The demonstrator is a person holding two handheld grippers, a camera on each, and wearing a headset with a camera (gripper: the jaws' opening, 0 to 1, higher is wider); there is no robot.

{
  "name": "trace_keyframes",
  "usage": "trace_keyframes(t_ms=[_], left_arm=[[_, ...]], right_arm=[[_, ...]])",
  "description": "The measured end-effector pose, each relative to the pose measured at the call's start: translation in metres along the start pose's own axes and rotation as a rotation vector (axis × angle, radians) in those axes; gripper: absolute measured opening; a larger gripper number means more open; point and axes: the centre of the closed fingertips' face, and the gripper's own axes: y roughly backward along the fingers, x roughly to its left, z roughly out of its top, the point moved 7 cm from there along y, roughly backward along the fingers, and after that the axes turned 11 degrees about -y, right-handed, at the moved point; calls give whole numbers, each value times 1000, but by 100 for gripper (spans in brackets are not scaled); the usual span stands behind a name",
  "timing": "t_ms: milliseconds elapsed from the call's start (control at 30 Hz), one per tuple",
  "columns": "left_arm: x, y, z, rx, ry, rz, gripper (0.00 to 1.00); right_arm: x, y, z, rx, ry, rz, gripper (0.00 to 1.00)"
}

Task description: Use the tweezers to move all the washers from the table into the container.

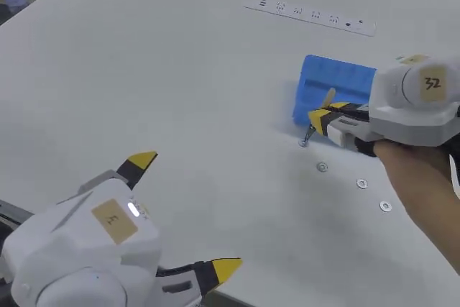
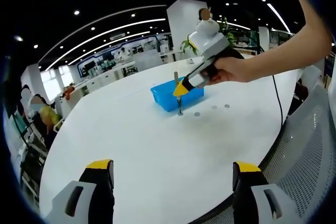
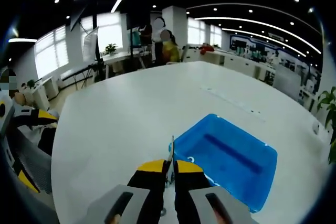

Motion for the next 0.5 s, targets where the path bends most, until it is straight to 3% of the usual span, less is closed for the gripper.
trace_keyframes(t_ms=[300, 500], left_arm=[[0, 0, 0, 4, -4, 7, 96], [0, 0, 1, -2, -2, 7, 97]], right_arm=[[-1, 2, -2, -16, -44, 3, 1], [-2, 4, -2, 4, -78, 4, 1]])
